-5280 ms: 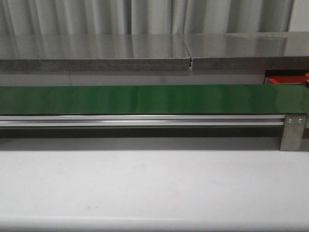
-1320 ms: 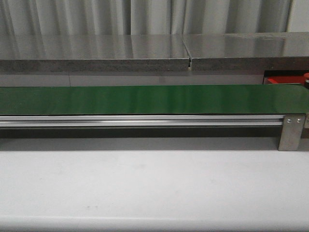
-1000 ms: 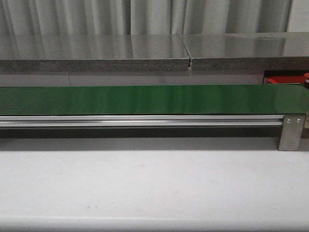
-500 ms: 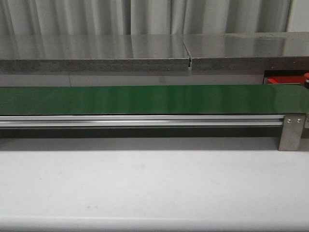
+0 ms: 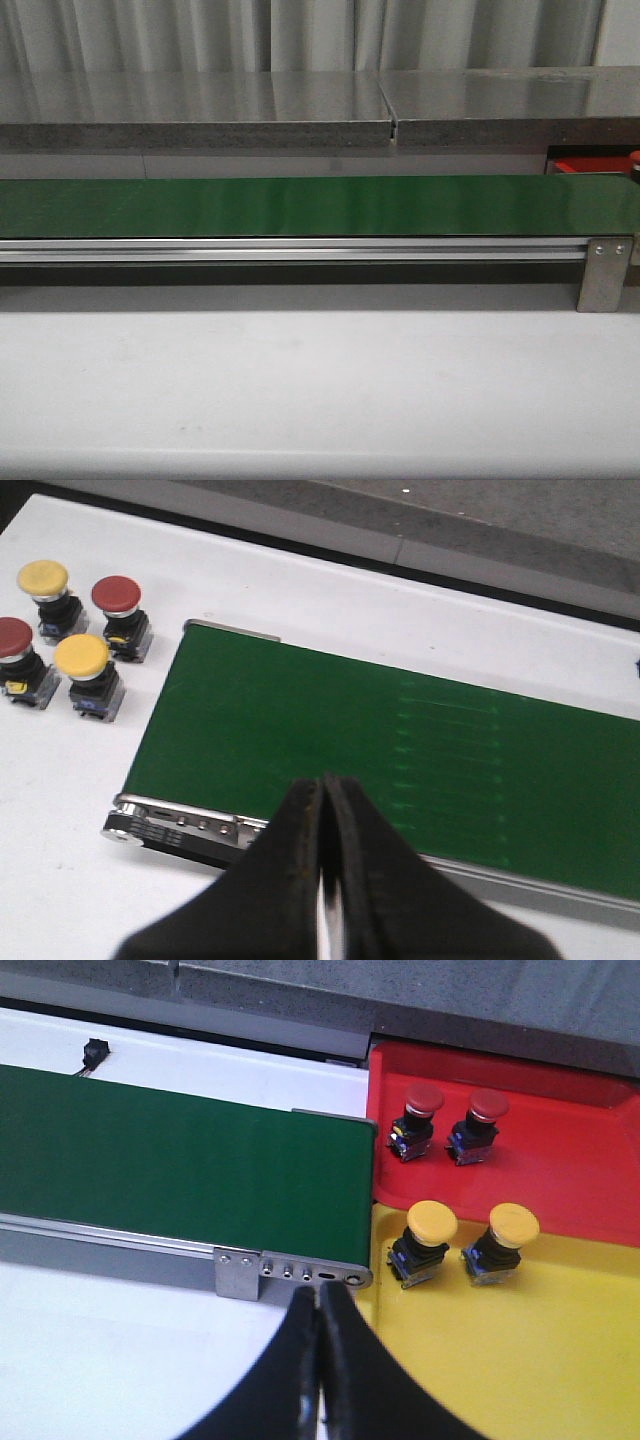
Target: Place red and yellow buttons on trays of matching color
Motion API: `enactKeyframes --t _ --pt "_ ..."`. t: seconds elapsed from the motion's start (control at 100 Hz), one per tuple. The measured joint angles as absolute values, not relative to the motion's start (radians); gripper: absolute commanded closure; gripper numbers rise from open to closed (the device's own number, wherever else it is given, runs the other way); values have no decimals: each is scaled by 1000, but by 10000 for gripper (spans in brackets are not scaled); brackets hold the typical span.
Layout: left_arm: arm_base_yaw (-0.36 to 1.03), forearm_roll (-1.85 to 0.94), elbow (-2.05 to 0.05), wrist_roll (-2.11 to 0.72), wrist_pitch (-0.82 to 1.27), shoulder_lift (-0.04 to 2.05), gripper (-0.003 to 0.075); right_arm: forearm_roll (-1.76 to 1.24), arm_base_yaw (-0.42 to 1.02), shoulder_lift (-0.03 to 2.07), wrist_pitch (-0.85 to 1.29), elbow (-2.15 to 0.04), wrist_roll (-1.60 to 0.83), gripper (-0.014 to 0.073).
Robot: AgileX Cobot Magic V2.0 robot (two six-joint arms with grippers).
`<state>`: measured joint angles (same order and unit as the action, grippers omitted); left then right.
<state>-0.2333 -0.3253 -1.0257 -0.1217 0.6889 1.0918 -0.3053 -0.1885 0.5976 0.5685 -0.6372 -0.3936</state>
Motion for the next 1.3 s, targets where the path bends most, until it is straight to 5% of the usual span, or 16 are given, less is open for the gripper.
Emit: enactKeyframes --t 0.09,0.23,0.31,1.3 --pt "-283 -338 -1060 -122 702 1158 591 -305 -188 598 569 -637 -394 711" --pt "-348 -340 -1097 -122 711 1247 287 -305 -188 598 569 -637 -394 711" --pt "-374 -340 -1113 -122 711 1288 197 -305 -188 598 569 -637 -394 711" --pt "-471 -289 -1652 15 966 1965 227 -305 -188 598 569 -637 -394 711"
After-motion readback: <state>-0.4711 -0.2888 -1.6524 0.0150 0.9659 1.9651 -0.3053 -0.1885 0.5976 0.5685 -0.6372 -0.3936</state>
